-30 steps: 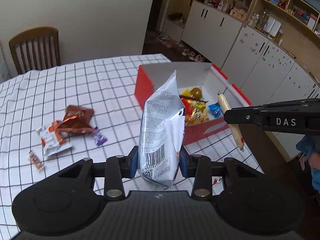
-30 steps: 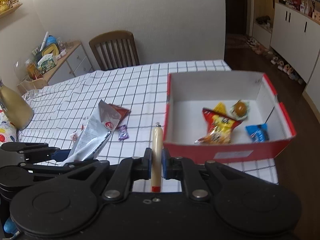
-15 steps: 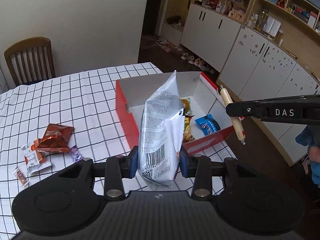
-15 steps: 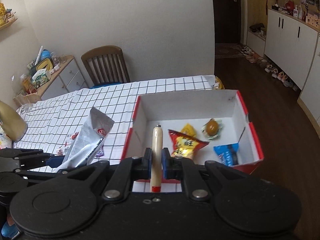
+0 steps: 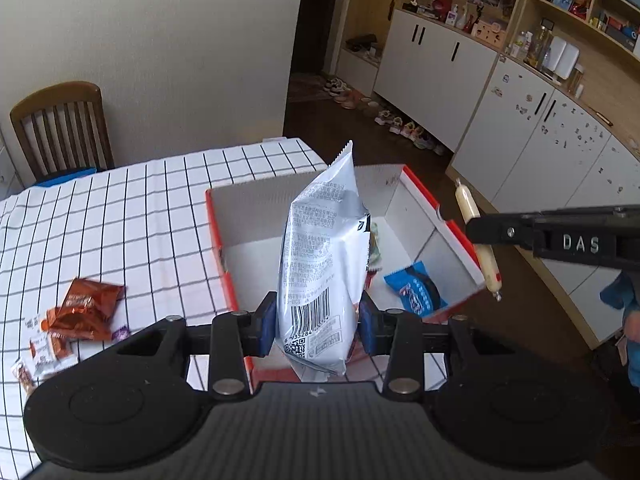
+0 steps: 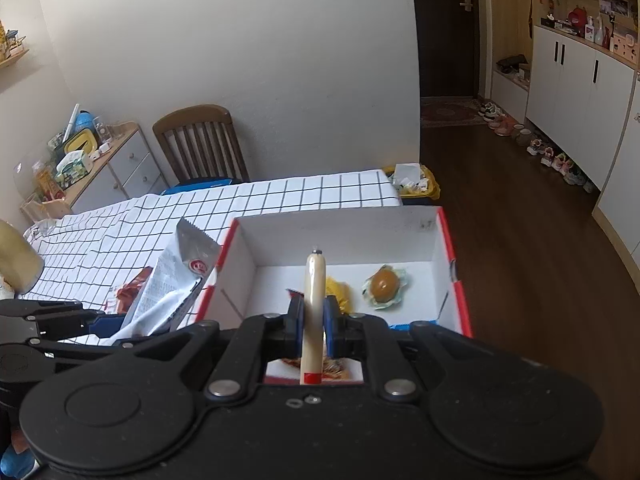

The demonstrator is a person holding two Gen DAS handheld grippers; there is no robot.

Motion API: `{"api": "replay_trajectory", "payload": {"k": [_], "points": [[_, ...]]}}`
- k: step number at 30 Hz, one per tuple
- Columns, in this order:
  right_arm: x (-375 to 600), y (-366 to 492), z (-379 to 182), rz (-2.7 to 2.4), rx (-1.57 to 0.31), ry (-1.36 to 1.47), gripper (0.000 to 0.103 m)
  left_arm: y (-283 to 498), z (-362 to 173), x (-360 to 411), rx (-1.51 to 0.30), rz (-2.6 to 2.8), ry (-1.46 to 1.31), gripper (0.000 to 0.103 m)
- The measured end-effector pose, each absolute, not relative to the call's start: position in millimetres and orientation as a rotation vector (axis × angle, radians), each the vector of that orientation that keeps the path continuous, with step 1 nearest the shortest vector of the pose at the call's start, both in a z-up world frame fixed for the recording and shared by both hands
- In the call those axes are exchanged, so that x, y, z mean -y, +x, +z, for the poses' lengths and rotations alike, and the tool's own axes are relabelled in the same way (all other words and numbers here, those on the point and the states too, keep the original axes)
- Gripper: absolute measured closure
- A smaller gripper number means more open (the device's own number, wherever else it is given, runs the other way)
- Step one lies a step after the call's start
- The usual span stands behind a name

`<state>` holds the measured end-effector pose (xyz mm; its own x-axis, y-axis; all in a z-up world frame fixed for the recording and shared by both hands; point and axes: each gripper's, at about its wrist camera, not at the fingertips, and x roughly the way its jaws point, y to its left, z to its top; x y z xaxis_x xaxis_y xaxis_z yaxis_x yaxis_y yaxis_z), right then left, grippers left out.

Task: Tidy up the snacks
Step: 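Carry the silver packet and sausage stick over the red shoebox with both tools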

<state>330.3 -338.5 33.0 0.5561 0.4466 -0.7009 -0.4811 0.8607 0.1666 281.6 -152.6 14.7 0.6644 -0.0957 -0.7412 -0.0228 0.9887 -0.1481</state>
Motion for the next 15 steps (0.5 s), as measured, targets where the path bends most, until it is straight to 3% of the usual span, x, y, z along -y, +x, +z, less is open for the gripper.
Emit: {"api": "replay_trajectory", "payload": {"k": [15], "points": [[354,375,2,0.505,-0.879,-0.039,0.095,357,-16,163,-0.953,0.039,-0.126,0.064]]}}
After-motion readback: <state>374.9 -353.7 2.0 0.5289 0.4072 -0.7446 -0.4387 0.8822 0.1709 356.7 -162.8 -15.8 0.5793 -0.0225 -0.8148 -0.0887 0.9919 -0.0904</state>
